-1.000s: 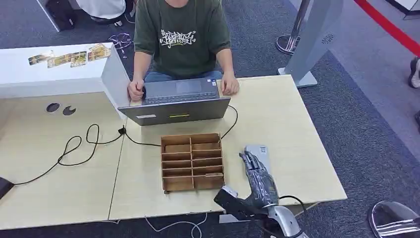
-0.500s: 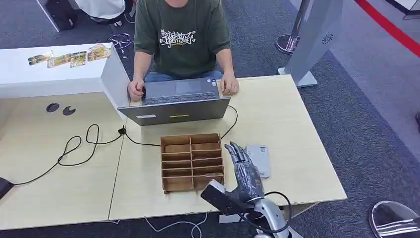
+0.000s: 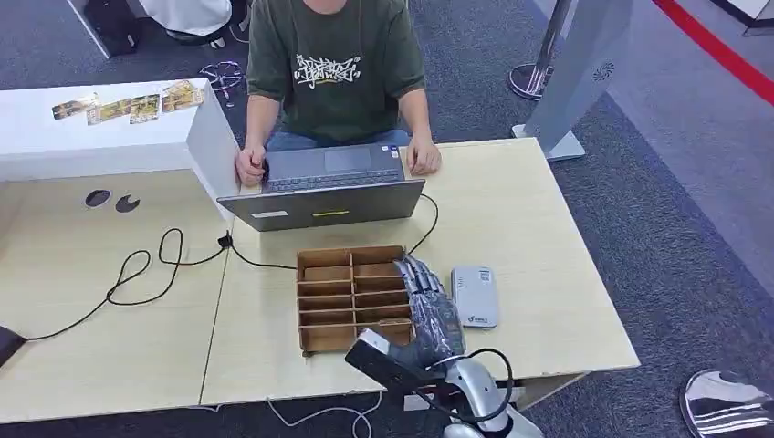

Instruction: Pass the card to the sensor for recognition and then transmit it.

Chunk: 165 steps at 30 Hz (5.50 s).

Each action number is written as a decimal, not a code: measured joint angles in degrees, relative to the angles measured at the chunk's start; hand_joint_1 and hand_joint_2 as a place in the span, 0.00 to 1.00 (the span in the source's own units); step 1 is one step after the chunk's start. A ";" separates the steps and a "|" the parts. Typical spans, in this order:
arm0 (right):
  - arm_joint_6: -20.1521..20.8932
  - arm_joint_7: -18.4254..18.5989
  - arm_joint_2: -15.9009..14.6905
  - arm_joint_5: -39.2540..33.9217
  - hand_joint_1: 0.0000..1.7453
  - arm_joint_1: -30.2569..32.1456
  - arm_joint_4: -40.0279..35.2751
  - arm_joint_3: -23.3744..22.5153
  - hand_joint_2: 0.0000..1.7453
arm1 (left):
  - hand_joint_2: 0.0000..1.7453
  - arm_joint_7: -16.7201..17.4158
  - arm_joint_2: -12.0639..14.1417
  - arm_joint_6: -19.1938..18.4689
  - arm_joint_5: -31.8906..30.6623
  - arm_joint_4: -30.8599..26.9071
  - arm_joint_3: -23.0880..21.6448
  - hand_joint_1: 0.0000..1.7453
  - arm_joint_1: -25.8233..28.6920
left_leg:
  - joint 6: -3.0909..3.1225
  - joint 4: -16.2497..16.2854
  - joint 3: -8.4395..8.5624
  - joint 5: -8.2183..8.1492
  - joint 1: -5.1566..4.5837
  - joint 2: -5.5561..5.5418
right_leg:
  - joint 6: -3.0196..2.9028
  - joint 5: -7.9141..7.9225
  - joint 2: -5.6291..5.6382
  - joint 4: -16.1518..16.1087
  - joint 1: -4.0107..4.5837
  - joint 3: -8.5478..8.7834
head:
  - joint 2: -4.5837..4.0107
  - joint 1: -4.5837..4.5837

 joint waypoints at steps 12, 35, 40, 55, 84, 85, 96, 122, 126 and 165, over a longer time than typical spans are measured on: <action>2.79 3.36 -4.11 12.91 0.00 -2.93 1.05 4.46 1.00 | 0.00 0.18 0.04 -0.13 -0.17 0.00 0.00 0.00 0.01 | 0.00 0.00 0.00 0.00 -0.01 -0.01 | 0.00 0.00 0.00 -0.02 -0.01 0.00 | 0.00 0.00; 9.83 3.58 -7.52 8.52 0.00 -6.65 4.00 7.93 1.00 | 0.00 0.15 0.31 -0.09 0.28 0.00 0.00 0.00 0.02 | 0.00 0.00 0.00 0.00 -0.01 0.00 | 0.00 0.00 0.00 -0.01 0.00 0.00 | 0.00 0.00; 9.68 3.58 -7.89 7.43 0.00 -6.85 4.13 8.46 1.00 | 0.00 0.15 0.31 -0.07 0.37 0.00 0.00 0.00 0.03 | 0.00 0.00 0.00 0.00 -0.01 0.00 | 0.00 0.00 0.00 -0.01 0.00 0.00 | -0.02 0.00; 8.96 5.33 -12.15 6.64 0.00 -5.27 -0.77 8.33 1.00 | 0.00 0.13 0.33 0.07 0.90 0.00 0.00 0.00 0.07 | 0.00 0.00 0.01 -0.01 -0.01 0.00 | 0.00 0.00 0.00 -0.02 -0.01 -0.01 | 0.00 0.00; 8.35 2.43 -7.87 1.31 0.00 -6.46 2.49 8.39 1.00 | 0.00 0.11 0.33 0.04 0.07 0.00 0.00 0.00 0.04 | 0.00 0.00 0.00 0.00 0.00 -0.01 | 0.00 0.00 0.00 0.00 0.00 0.01 | 0.00 0.00; 8.30 2.58 -7.82 1.31 0.00 -6.46 2.60 8.39 1.00 | 0.00 0.11 0.33 0.02 0.07 0.00 0.00 0.00 0.04 | 0.00 0.00 0.00 0.00 -0.01 -0.01 | 0.00 0.00 0.00 0.00 0.00 0.01 | 0.00 0.00; 8.26 2.82 -7.60 1.31 0.00 -6.45 3.12 8.41 1.00 | 0.00 0.11 0.33 0.02 0.07 0.00 0.00 0.00 0.04 | 0.00 0.00 0.00 0.00 0.00 -0.01 | 0.00 0.00 0.00 0.00 0.00 0.00 | 0.00 0.00; 7.41 2.93 -7.35 1.46 0.57 -7.42 3.12 8.41 1.00 | 0.00 0.11 0.33 0.04 0.07 0.00 0.00 0.00 0.04 | 0.00 0.00 0.03 0.00 0.00 0.00 | 0.00 0.00 0.00 0.00 0.00 0.02 | 0.00 0.00; 7.41 2.91 -7.28 1.18 0.64 -7.43 3.12 8.41 1.00 | 0.00 0.11 0.33 0.04 0.07 0.00 0.00 0.00 0.04 | 0.00 0.00 0.03 0.00 0.00 0.00 | 0.00 0.00 0.00 -0.01 0.00 0.02 | 0.00 0.00; -14.06 -3.76 -6.10 2.66 0.84 6.88 -16.72 -15.47 1.00 | 0.00 -0.66 0.17 0.63 0.83 0.00 0.13 0.00 0.09 | 0.00 0.00 0.02 -0.01 -0.01 -0.02 | 0.00 0.00 -0.01 -0.01 0.00 0.00 | 0.00 0.00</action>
